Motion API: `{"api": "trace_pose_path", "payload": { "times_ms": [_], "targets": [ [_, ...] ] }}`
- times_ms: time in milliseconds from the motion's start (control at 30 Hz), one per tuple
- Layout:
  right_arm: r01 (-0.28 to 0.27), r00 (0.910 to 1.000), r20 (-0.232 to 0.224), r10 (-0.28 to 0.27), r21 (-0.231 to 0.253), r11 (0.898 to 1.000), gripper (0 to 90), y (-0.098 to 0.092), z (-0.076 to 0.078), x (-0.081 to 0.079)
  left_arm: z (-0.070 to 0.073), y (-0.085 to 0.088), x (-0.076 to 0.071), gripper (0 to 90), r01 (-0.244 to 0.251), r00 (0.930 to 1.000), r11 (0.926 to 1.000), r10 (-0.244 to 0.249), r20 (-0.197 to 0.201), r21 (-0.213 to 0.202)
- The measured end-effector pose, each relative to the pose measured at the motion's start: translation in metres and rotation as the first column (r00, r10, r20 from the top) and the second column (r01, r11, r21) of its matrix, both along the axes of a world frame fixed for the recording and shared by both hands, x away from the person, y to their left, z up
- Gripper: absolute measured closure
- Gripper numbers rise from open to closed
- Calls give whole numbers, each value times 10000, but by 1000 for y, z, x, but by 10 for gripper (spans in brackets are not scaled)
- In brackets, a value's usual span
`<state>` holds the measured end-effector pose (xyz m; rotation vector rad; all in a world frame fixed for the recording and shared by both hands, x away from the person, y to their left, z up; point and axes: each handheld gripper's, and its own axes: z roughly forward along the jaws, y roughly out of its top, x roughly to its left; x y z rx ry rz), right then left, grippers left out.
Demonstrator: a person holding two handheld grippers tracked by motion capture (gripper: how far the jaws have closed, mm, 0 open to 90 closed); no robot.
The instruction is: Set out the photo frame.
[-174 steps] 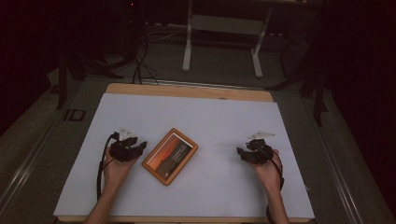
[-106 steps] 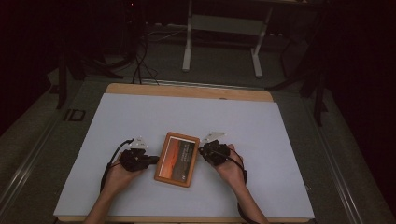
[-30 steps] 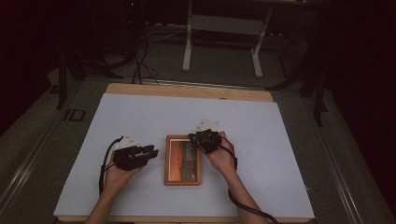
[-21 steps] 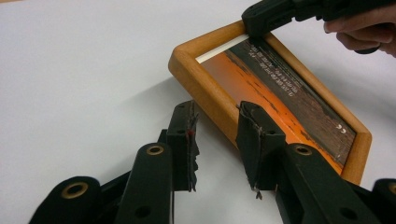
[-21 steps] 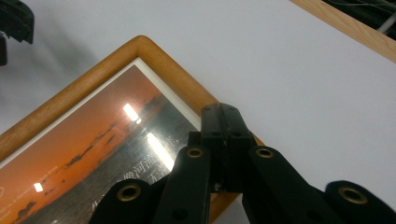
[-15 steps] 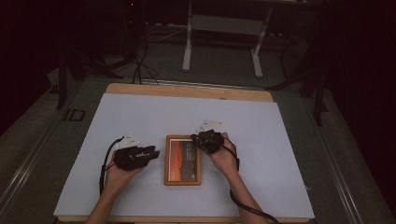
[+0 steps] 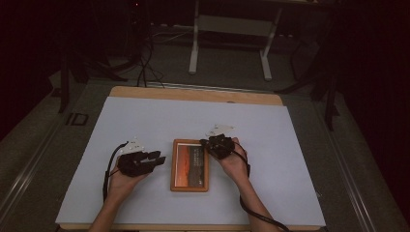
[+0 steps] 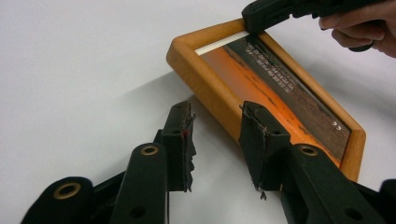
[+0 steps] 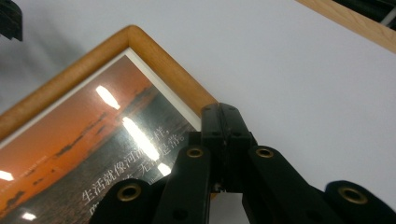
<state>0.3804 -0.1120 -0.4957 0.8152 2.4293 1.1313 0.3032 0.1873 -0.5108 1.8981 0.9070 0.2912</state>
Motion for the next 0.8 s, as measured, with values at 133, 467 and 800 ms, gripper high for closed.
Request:
{"api": "trace_pose_path", "payload": {
  "times_ms": [133,467,800],
  "targets": [
    [183,9997,-131,-183,-12,9998,900,-5,-4,2,0,0,0,618,-54,10000,10000,54,-24,-10],
    [447,9985,-306,-449,-71,9990,900,-12,-10,6,-1,-1,1,586,-108,9998,9999,108,-163,-26],
    [669,9956,-639,-689,-339,9972,900,-16,-19,10,-1,-3,2,563,-76,9994,9998,70,-336,-158]
  ]
}}
